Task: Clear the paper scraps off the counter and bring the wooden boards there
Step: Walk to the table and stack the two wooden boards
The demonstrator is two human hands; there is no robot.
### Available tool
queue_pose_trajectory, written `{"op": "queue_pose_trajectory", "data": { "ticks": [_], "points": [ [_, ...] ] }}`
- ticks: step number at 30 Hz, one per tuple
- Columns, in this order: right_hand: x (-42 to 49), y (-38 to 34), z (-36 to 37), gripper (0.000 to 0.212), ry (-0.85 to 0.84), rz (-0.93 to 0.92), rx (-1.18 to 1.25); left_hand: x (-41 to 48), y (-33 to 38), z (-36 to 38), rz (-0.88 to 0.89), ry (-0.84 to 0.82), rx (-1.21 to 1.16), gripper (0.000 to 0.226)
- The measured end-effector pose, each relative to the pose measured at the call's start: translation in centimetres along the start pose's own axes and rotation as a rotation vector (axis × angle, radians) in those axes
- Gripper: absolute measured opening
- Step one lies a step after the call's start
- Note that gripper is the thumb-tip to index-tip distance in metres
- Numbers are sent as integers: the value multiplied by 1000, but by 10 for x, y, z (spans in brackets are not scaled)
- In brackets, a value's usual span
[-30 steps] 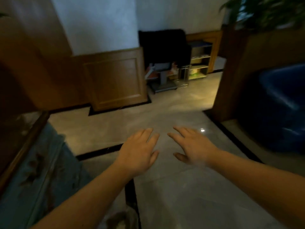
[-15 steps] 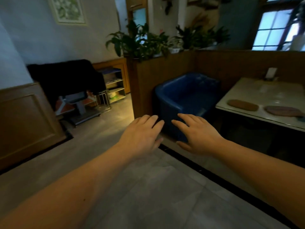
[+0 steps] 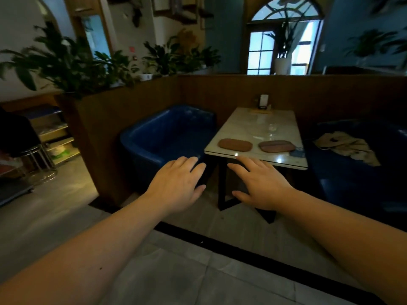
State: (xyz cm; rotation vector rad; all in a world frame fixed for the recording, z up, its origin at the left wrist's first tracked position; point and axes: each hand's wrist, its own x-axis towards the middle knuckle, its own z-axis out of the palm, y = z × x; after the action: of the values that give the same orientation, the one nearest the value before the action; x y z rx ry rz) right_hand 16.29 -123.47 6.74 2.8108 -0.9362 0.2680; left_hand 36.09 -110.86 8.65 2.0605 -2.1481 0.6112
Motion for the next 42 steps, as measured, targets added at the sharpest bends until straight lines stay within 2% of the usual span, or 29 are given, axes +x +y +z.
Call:
{"op": "queue_pose_trajectory", "data": {
  "ticks": [8,16,26,34,42],
  "points": [
    [51,97,58,77,-37,114,3,127,-7,78,82,-31,-54,59],
    [162,196,121,77,-104,285,0,288,-57,187,122,-66,-136,56],
    [276,302,172,76,-151,428,70,452,-107,275,195,-105,-194,55],
    [337,419,236,72,-154,451,123,574,-81,356,152,-130,-298,56],
    [395,566,314,62,-250,478,253,721,-38,446,58,-327,-354,56]
  ]
}}
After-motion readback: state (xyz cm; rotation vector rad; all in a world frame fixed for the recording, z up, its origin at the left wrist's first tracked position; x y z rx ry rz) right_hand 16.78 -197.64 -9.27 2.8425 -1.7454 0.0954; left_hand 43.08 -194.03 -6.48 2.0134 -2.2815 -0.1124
